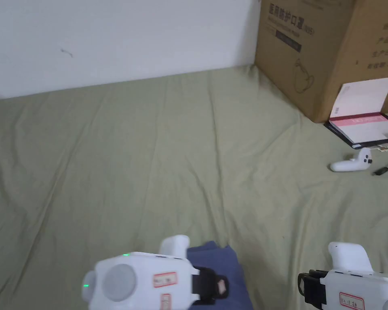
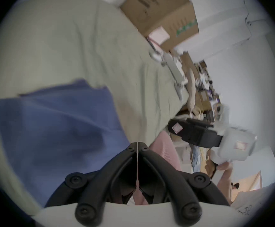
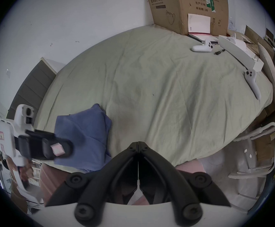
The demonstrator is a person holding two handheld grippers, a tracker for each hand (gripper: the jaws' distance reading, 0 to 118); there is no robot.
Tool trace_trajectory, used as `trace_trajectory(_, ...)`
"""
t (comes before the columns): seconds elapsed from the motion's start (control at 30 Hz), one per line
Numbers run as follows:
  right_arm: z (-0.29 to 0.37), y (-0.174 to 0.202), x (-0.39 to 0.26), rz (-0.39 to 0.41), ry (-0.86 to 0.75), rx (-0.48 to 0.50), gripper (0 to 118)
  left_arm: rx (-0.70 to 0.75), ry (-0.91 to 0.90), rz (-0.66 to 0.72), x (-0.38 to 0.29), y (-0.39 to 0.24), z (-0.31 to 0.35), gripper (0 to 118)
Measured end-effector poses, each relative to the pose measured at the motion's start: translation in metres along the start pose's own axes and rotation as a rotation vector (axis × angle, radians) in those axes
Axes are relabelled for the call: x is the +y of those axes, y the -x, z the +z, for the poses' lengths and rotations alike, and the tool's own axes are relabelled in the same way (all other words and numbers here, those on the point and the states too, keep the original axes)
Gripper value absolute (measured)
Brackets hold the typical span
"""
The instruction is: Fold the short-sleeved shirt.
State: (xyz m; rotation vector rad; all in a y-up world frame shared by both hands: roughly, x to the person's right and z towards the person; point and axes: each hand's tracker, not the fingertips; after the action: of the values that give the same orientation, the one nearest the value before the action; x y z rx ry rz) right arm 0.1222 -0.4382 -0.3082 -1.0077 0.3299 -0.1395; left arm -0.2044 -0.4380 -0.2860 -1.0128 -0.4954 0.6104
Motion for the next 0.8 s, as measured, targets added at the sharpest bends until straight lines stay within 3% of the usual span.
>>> trace_trajectory(0.23,-0.021,0.07,0.027,0.179,-0.002,0.115,0,0.216,-0.164,0.16,-0.016,0.078,0.095,0)
trace_trajectory(0.37,-0.043,0.109,0.034,0.26,0.028,0.159,0,0.227,-0.184,0.221,-0.041,0.101,0.112,0)
trace_trajectory(0.47,-0.084,0.125,0.031,0.256,0.114,0.211,0,0.228,-0.184,0.269,-0.055,0.113,0.114,0)
trace_trajectory(0.57,-0.133,0.128,0.013,0.302,0.239,0.089,0,0.229,-0.18,0.301,-0.063,0.123,0.11,0)
trace_trajectory(0.63,-0.142,0.121,0.007,0.225,0.223,0.13,0,0.223,-0.177,0.311,-0.065,0.127,0.106,1)
trace_trajectory(0.7,-0.132,0.119,0.018,0.152,0.211,0.138,0,0.216,-0.162,0.31,-0.066,0.127,0.102,22)
trace_trajectory(0.73,-0.134,0.12,0.019,0.181,0.212,0.135,0,0.202,-0.152,0.302,-0.065,0.127,0.1,36)
trace_trajectory(0.8,-0.135,0.12,0.018,0.218,0.224,0.132,0,0.169,-0.133,0.282,-0.062,0.127,0.093,76)
